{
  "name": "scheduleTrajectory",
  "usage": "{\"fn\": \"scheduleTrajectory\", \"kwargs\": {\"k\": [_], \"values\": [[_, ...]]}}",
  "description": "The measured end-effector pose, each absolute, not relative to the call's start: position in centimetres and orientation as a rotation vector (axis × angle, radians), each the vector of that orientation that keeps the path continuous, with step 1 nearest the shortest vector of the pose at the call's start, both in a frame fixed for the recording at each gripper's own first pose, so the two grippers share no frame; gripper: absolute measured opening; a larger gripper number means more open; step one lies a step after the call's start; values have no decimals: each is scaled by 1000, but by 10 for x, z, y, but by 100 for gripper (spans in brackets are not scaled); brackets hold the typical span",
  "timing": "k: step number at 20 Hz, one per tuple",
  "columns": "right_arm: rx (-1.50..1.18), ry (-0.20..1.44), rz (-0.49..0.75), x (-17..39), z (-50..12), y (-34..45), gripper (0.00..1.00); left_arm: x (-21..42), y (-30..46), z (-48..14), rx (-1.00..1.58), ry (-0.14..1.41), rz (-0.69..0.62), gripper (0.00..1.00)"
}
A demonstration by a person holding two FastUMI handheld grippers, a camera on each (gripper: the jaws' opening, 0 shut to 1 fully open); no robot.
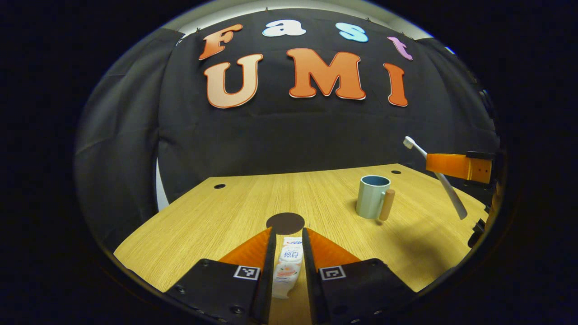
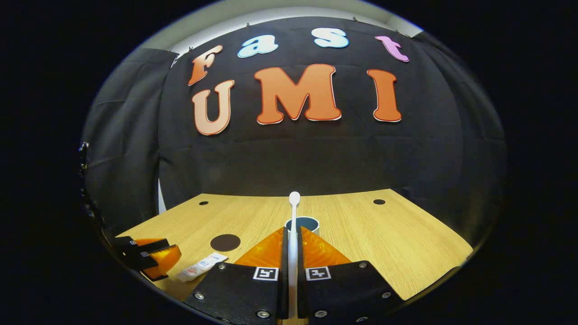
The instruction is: Put the toothbrush and toothpaste on the desktop into the cup, then pick up the cup and place it on the coaster on the desktop.
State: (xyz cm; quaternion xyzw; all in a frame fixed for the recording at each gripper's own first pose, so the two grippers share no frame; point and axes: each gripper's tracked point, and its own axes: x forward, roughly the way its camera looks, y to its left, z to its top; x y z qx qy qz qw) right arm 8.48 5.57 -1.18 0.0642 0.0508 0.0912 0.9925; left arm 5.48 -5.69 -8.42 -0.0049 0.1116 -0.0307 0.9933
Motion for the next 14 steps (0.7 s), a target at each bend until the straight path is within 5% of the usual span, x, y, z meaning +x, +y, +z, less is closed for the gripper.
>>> {"fn": "scheduleTrajectory", "kwargs": {"k": [5,9,14], "values": [[157,105,170,101,-13,47,7,64,-66,-120,-40,353,-113,35],[183,71,177,115,4,46,8,68,-58,-135,-55,393,-107,46],[178,34,165,146,17,47,7,73,-57,-160,-41,467,-120,77]]}}
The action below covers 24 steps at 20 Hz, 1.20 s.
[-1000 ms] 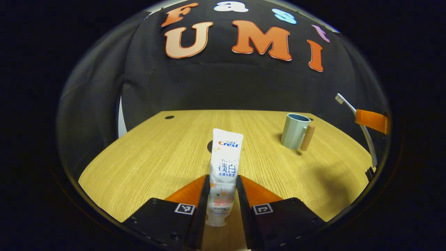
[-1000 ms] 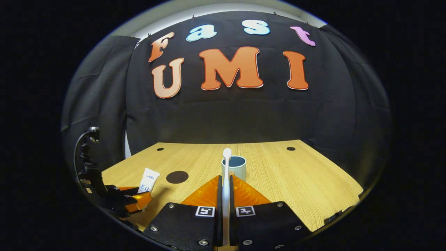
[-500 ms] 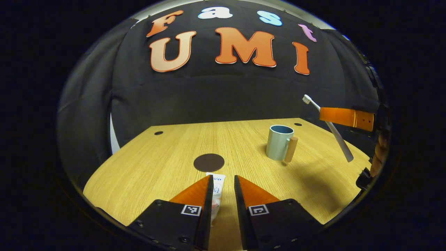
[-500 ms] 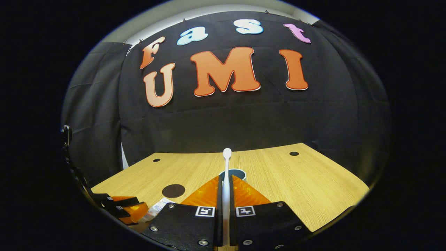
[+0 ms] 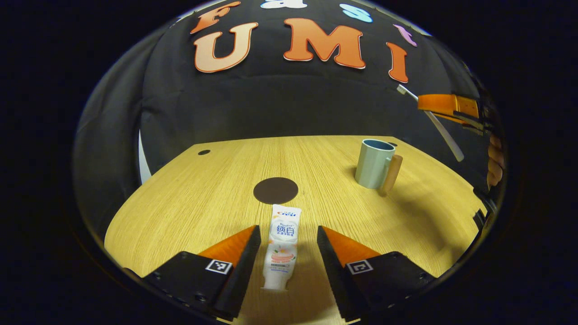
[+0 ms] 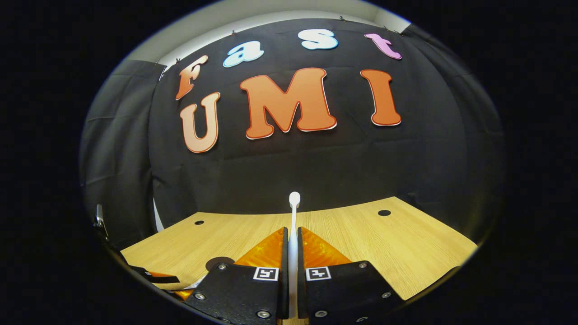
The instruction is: Put the toothbrush and toothpaste on the desktop into the cup, then pick up the cup and place it on the coaster on the desktop.
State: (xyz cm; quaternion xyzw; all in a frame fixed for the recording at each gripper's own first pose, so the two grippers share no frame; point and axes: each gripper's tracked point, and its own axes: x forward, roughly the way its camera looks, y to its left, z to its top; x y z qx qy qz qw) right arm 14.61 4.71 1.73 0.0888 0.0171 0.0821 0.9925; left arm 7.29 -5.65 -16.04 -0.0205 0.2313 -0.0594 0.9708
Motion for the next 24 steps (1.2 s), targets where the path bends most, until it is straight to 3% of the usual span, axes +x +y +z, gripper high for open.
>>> {"fn": "scheduleTrajectory", "kwargs": {"k": [10,11,12,15,16,24], "values": [[188,15,159,180,39,53,7,89,-53,-199,-54,634,-93,80],[190,11,160,182,42,54,7,88,-54,-199,-55,646,-99,77],[189,11,159,185,43,54,8,90,-57,-200,-53,651,-99,67],[193,7,159,193,52,54,8,90,-59,-201,-46,672,-111,61],[195,3,159,194,55,54,8,88,-60,-201,-35,674,-116,48],[199,-17,170,212,67,57,8,89,-62,-199,-59,633,-130,43]]}}
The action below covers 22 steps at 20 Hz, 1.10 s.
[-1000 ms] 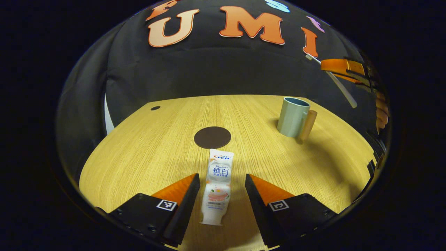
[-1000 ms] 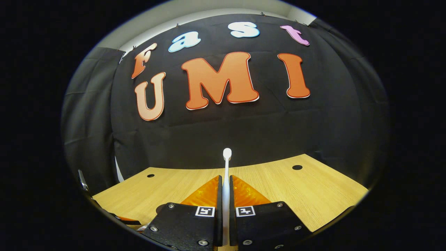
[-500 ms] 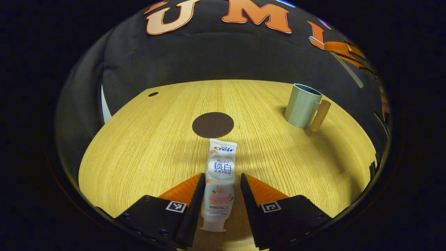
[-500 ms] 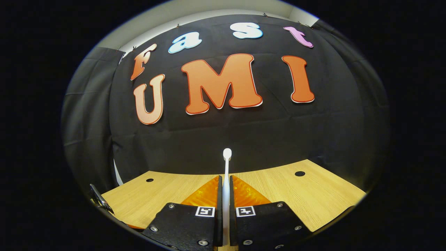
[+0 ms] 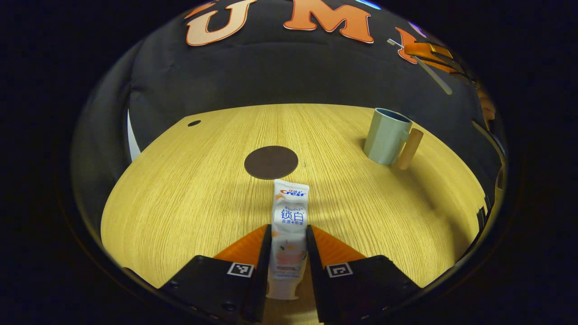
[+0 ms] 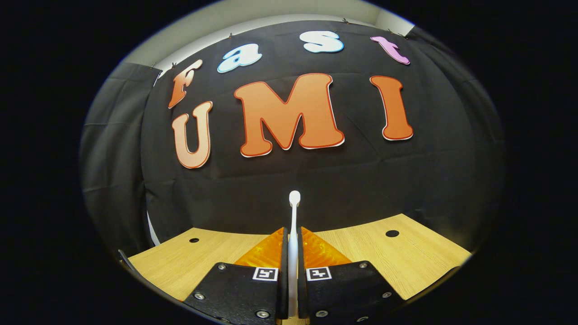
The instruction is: Put the toothbrush and toothpaste on the desktop into the cup, then pick up the cup and place it on the coaster on the desktop.
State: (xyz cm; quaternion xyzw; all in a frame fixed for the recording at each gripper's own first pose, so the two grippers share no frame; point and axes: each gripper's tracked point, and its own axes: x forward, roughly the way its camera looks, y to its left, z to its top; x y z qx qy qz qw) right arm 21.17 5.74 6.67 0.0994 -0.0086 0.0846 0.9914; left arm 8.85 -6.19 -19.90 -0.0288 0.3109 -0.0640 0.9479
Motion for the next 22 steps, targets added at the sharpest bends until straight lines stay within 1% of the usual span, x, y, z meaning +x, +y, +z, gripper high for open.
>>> {"fn": "scheduleTrajectory", "kwargs": {"k": [1,3,5,6,9,12,14,18,22], "values": [[208,-11,174,214,64,59,8,89,-65,-198,-66,615,-135,41],[223,2,184,221,57,63,9,84,-64,-196,-66,581,-136,42],[221,5,182,232,49,64,8,83,-66,-195,-68,557,-148,39],[212,9,180,237,42,65,8,82,-65,-193,-72,548,-153,41],[192,12,189,258,22,73,8,82,-71,-186,-78,513,-166,41],[171,62,194,280,-7,76,9,83,-75,-173,-73,454,-166,39],[180,89,179,289,-16,74,10,84,-75,-163,-68,418,-162,41],[202,118,165,291,-28,69,10,82,-78,-147,-59,366,-160,40],[192,133,179,285,-32,66,12,95,-85,-128,-58,324,-163,40]]}}
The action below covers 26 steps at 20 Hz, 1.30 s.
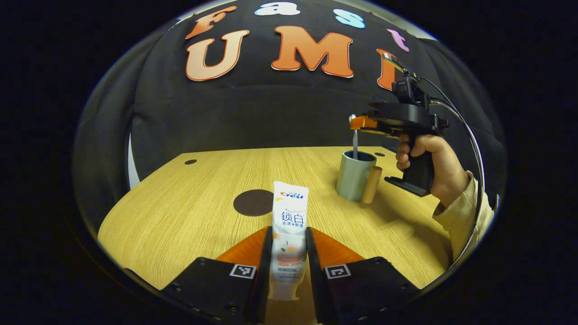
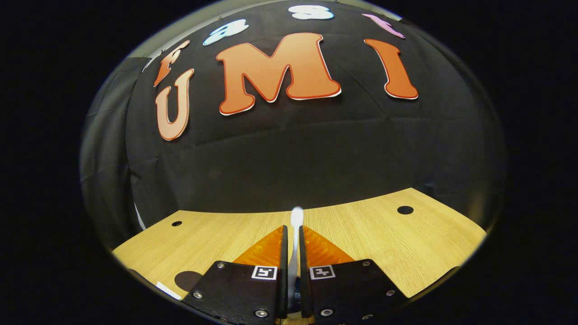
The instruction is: Put the toothbrush and toothpaste on the desktop into the cup, then pick up the cup and place it on the coaster on the desktop.
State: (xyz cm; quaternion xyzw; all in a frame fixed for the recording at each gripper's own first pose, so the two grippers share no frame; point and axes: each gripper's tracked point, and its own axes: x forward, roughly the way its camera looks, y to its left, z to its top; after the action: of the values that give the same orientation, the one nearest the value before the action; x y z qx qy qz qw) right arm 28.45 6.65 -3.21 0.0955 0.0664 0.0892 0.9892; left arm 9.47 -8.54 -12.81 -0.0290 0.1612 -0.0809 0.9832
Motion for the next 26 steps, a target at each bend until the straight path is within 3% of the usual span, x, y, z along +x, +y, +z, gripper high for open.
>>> {"fn": "scheduleTrajectory", "kwargs": {"k": [3,5,6,7,8,10,18,26], "values": [[166,136,184,276,-30,60,22,105,-93,-113,-66,292,-163,40],[167,125,215,262,-25,57,37,108,-102,-107,-70,283,-166,40],[164,116,239,258,-24,58,49,112,-104,-103,-75,275,-164,40],[151,104,254,248,-20,56,54,117,-109,-98,-83,264,-168,40],[128,88,247,240,-19,50,72,124,-113,-92,-84,251,-171,42],[71,54,212,226,-20,31,89,136,-123,-79,-82,221,-179,40],[30,-1,138,165,-32,-42,94,176,-202,2,-85,73,-294,40],[118,58,103,166,-72,-86,94,239,-255,38,-110,-18,-339,40]]}}
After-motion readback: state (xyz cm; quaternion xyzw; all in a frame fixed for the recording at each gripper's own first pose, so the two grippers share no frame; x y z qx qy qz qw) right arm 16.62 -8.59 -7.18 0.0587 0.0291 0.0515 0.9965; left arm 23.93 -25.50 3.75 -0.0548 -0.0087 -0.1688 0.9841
